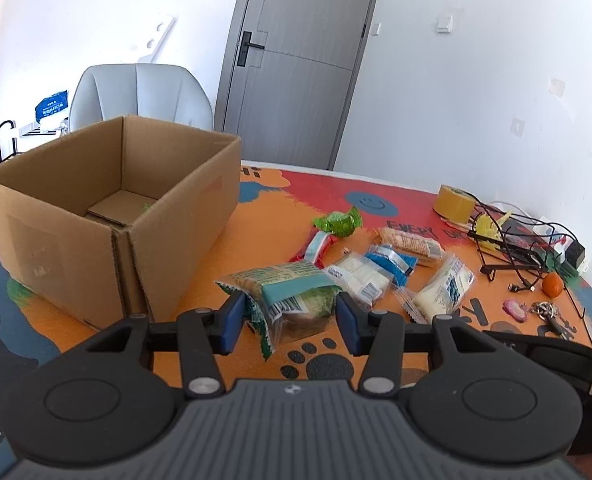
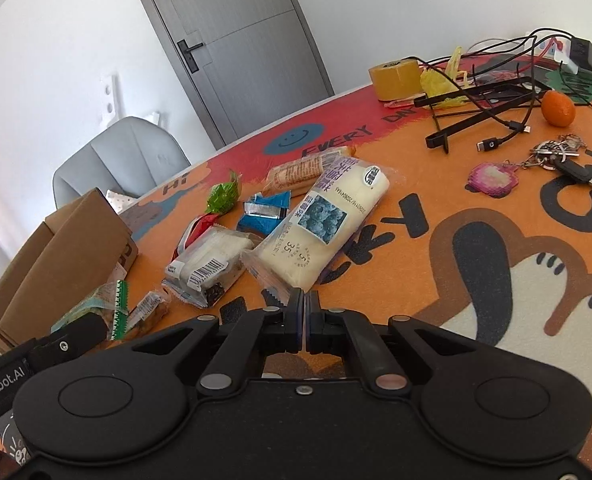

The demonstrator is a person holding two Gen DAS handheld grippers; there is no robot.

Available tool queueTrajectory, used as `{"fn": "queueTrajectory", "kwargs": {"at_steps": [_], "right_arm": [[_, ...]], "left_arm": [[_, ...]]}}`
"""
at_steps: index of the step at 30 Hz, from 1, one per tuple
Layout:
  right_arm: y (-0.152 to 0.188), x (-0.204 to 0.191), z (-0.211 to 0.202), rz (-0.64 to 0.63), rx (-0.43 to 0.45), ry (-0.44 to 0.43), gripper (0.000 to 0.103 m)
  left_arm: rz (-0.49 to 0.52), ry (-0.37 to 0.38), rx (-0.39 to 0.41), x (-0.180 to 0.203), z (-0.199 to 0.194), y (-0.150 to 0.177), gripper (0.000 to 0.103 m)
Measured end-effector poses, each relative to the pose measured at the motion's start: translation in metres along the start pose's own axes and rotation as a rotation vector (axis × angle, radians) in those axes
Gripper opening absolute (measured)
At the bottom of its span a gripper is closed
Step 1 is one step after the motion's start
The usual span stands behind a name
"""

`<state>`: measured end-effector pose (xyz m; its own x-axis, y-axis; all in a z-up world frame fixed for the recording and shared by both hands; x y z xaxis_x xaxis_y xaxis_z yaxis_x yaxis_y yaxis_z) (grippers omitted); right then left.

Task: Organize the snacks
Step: 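Grasp the green-wrapped bread packet with the left gripper while the right gripper grasps the blueberry bread packet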

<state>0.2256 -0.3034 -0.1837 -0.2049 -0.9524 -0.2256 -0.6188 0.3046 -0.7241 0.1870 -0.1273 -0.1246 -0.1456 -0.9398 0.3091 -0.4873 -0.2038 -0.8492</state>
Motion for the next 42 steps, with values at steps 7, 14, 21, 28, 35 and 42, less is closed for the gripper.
{"fn": "queueTrajectory", "kwargs": {"at_steps": [7, 14, 21, 28, 35, 42], "right_arm": [[-0.014, 0.0, 0.003, 0.028, 0.024, -0.004, 0.047], [-0.027, -0.009, 0.022, 0.048, 0.027, 0.021, 0.054], [-0.038, -0.019, 0.037, 0.045, 0.046, 0.068, 0.072], [-0.027, -0.019, 0.044, -0.014, 0.01, 0.109, 0.053], [-0.013, -0.014, 0.024, -0.036, 0.007, 0.058, 0.036], [-0.009, -0.009, 0.001, 0.007, 0.019, 0.016, 0.032]], "left_arm": [[-0.002, 0.002, 0.043, -0.003, 0.001, -0.013, 0.048], [0.0, 0.013, 0.04, -0.003, 0.016, -0.018, 0.048], [-0.002, 0.022, 0.02, -0.004, 0.027, -0.017, 0.048], [-0.001, 0.016, 0.014, -0.005, 0.028, -0.017, 0.048], [-0.001, 0.025, 0.025, -0.002, 0.019, -0.016, 0.048], [0.016, 0.04, 0.052, 0.003, -0.002, -0.018, 0.048]]}}
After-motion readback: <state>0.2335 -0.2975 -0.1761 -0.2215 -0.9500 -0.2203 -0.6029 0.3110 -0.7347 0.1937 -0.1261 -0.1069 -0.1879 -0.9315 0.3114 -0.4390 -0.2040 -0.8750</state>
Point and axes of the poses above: each gripper's, at about its wrist camera, not at the fingertips, and z roughly the way its jaws point, x to its right, y to its underside, the point moved 6 cm from there along z, roughly the way its jaws point, and after that the axes turned 14 degrees about y, right-handed, at the moved point
